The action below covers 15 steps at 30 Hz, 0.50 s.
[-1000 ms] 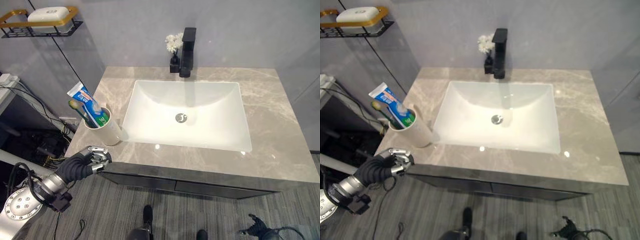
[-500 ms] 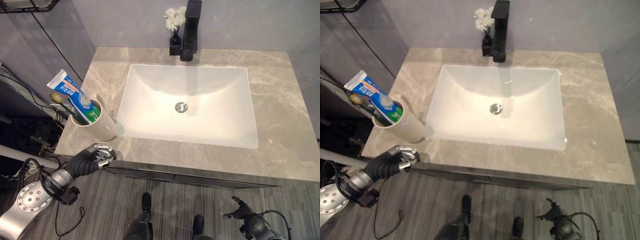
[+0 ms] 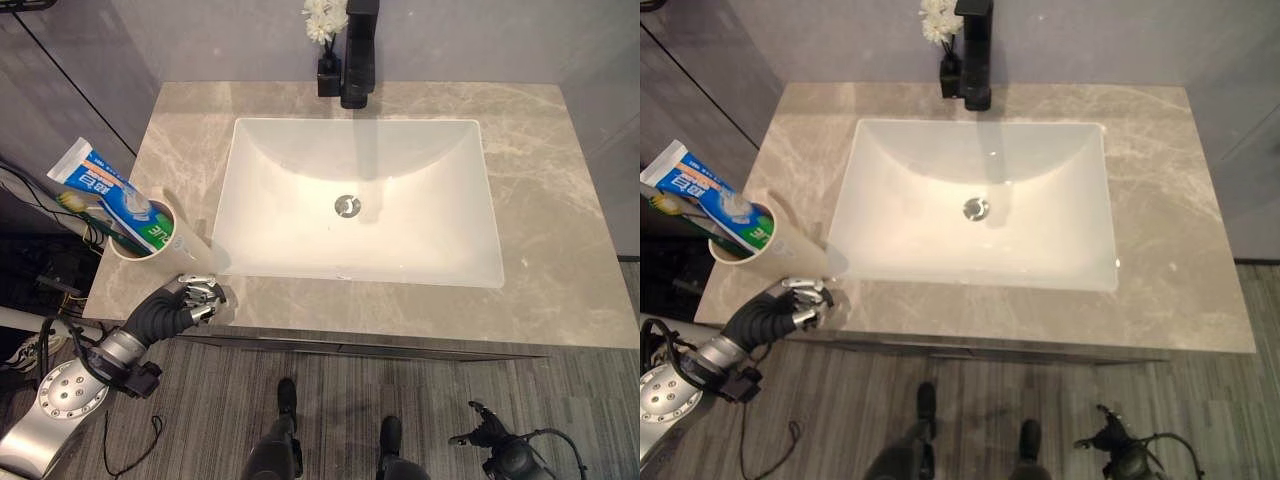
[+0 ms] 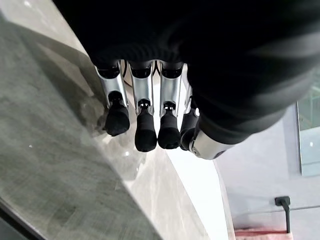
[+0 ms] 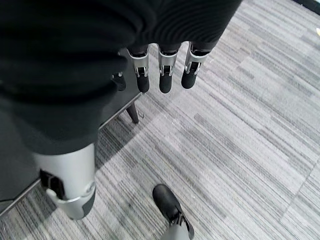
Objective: Put brush and paste in cup on sink, flatten towel.
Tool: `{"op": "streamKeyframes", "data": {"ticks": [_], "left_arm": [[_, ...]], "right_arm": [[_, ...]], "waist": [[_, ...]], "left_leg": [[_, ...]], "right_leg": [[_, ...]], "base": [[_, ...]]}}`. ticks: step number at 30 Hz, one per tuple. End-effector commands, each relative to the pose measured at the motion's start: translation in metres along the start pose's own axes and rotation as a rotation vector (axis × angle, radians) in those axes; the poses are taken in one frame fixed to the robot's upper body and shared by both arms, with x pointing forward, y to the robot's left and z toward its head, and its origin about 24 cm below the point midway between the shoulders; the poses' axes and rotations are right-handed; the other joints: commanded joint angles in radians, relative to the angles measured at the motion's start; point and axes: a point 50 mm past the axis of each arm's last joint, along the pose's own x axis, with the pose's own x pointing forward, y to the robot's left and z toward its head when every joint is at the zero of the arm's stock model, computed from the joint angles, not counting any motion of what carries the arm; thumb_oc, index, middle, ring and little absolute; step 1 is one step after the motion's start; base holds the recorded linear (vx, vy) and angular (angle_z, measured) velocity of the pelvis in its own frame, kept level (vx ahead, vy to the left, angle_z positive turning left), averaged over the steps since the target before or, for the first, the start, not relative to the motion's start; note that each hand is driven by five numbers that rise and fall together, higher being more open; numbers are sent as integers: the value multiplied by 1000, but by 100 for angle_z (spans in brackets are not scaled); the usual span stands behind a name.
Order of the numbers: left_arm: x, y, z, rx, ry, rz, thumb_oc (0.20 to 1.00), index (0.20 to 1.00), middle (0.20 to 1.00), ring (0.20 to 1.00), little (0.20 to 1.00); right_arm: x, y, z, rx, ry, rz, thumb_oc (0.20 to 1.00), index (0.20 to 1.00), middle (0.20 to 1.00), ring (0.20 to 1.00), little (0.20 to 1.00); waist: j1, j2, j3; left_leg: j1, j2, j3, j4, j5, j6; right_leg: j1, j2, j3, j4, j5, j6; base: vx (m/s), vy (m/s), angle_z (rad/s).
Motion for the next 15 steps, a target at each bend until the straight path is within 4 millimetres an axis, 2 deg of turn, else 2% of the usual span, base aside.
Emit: {"op": "streamKeyframes", "data": {"ticks": [1,6,10,15], "left_arm": [[1,21,4,61,-60,145,200,200,200,200,200],[5,35,4,122,-66,221,200,200,200,200,200],[6,40,3,141,-69,264,200,200,200,200,200],[9,45,2,172,-75,309,200,200,200,200,200]], "right_arm": [[4,-20,12,35,-46,-101,1000,1000,1000,1000,1000],[5,-28,30,41,-119,-126,1000,1000,1000,1000,1000],[5,-31,32,55,-131,-135,1000,1000,1000,1000,1000],[4,-26,25,63,-102,-125,1000,1000,1000,1000,1000]], "waist": [[10,-33,-12],[5,-40,-8],[1,-43,-6],[-8,-45,-1]], "left_leg": [[33,22,11,6,-63,-41],[33,25,18,6,-67,-40],[34,24,25,6,-69,-39],[30,24,29,6,-71,-40]], "right_leg": [[-102,-60,18,0,123,43],[-109,-60,25,0,124,44],[-116,-60,32,0,128,45],[-123,-61,36,0,128,45]], "base": [[21,1,-7],[18,5,-8],[8,15,-3],[5,9,-4]]}}
